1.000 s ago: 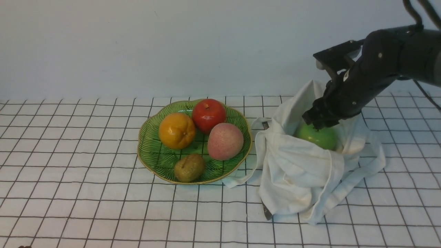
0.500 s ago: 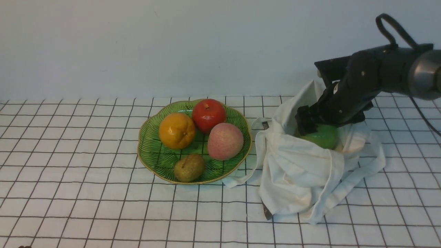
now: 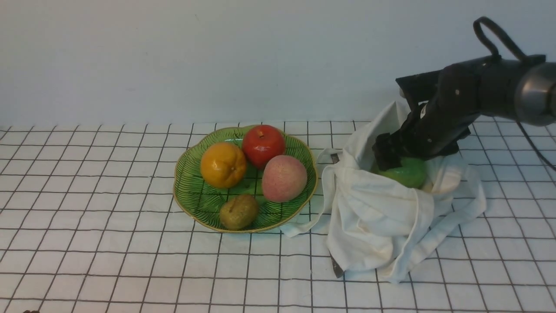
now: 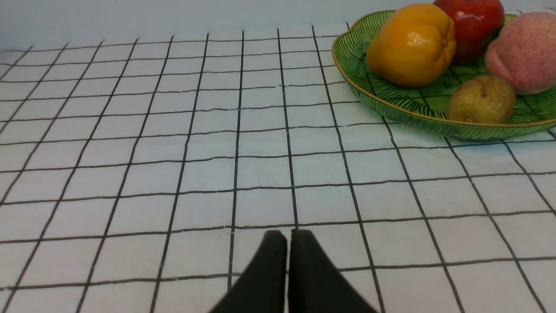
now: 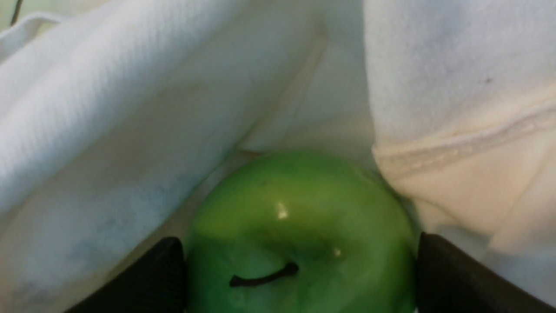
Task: Take the fruit out of the bag on the white checkered tablecloth and place them on the plate.
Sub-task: 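Reach into the cloth bag and grasp a fruit inside it with the right gripper, then move the fruit from the bag and place it onto the plate with the right gripper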
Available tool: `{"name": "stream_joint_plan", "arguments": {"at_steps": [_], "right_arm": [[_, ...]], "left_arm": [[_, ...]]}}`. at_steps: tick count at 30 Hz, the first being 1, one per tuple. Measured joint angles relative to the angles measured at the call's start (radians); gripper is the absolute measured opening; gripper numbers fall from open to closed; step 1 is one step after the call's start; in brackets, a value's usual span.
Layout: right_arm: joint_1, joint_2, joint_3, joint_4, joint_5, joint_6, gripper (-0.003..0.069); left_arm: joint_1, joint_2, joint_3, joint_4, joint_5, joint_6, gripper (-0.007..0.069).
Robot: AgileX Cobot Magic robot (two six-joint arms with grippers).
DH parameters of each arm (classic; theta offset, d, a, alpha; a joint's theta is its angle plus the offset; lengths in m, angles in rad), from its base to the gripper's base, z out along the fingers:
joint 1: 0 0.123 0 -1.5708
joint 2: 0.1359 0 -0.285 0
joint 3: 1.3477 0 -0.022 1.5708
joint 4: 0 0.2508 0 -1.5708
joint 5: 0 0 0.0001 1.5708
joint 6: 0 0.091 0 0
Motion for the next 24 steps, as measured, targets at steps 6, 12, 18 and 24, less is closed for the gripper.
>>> {"name": "stream_joint_plan", "arguments": {"at_steps": [6, 12, 18, 24], "right_arm": [[0.0, -0.049, 0.01, 0.0, 0.037, 0.0, 0.0617], [0.0, -0.2, 0.01, 0.0, 0.046, 0.0, 0.0617], [0.007, -0.347, 0.01, 0.158, 0.046, -0.023, 0.0617], [0.127, -0.324, 0.01, 0.433, -0.057, -0.23, 0.0617]], "left_arm": [[0.0, 0.0, 0.0, 0.0, 0.0, 0.0, -0.0008], [0.0, 0.0, 0.0, 0.0, 0.0, 0.0, -0.0008], [0.0, 0.0, 0.0, 0.0, 0.0, 0.0, -0.0008], [0.0, 0.0, 0.0, 0.0, 0.0, 0.0, -0.0008]]}}
